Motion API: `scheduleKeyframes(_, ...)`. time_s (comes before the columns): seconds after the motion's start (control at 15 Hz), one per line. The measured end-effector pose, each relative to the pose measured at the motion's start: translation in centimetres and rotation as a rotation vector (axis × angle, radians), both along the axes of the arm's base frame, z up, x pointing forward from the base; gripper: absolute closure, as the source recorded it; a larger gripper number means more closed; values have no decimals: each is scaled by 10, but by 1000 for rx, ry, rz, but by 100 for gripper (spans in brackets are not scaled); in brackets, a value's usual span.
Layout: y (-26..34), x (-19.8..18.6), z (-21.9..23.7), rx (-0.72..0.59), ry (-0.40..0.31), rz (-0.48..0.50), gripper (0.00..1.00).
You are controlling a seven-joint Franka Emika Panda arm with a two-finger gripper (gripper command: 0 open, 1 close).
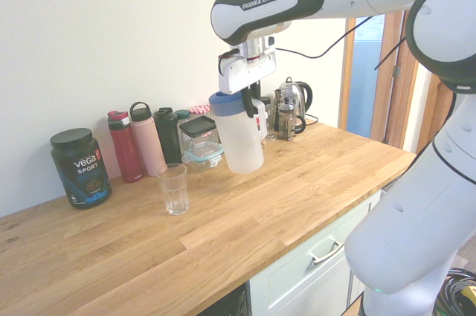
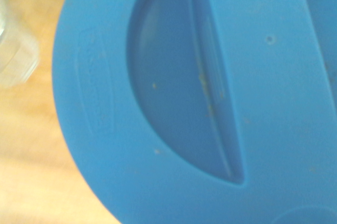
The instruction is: Pour me some water
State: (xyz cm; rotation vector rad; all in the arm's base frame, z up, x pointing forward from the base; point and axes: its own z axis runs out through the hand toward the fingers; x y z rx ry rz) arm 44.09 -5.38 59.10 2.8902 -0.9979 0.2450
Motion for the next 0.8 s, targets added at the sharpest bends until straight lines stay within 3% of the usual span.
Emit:
scheduleKeyframes(0.47, -43, -19, -18, 41, -224, -297, 100)
scheduleKeyframes(0.6, -55, -22, -21, 73, -227, -368, 100)
scheduleKeyframes(0.8, -63, -28, -26, 142, -171, -393, 100)
